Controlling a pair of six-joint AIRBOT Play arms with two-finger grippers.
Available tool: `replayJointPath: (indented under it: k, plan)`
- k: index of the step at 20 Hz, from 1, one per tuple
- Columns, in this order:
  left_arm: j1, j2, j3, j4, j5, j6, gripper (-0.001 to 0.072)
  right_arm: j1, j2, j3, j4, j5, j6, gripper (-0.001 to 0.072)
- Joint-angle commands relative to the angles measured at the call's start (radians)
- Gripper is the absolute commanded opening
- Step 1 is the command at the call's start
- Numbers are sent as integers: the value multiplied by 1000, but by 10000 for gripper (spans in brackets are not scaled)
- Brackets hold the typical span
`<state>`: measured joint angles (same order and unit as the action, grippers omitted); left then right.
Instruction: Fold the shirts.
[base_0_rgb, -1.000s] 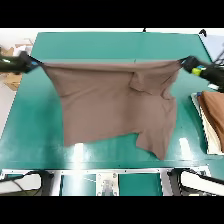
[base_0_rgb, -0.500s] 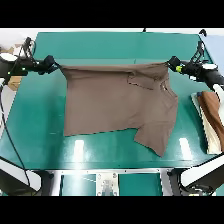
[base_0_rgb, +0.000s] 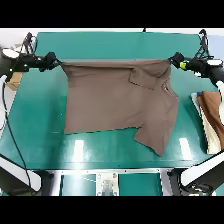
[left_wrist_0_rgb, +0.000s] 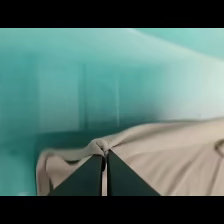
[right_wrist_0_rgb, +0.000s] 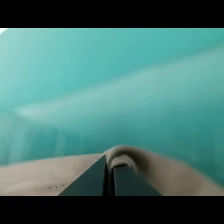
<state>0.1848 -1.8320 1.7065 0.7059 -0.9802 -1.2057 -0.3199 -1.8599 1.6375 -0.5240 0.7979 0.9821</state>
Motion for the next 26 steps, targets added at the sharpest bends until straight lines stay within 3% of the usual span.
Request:
replayJointPath:
  k: [1,5,15,26]
  plan:
    - [-2,-1,2,134,-148,-51,24,-58,18,5,-231,197,93,16]
    - [-3,-1,-21,251,-247,-129,24,-104,45,-51,-365,294,107,17]
    - [-69,-3,-163,275,-120,-130,24,-99,45,-195,-375,228,92,17]
    - [-84,0,-196,297,-257,-132,24,-99,45,-195,-420,232,96,18]
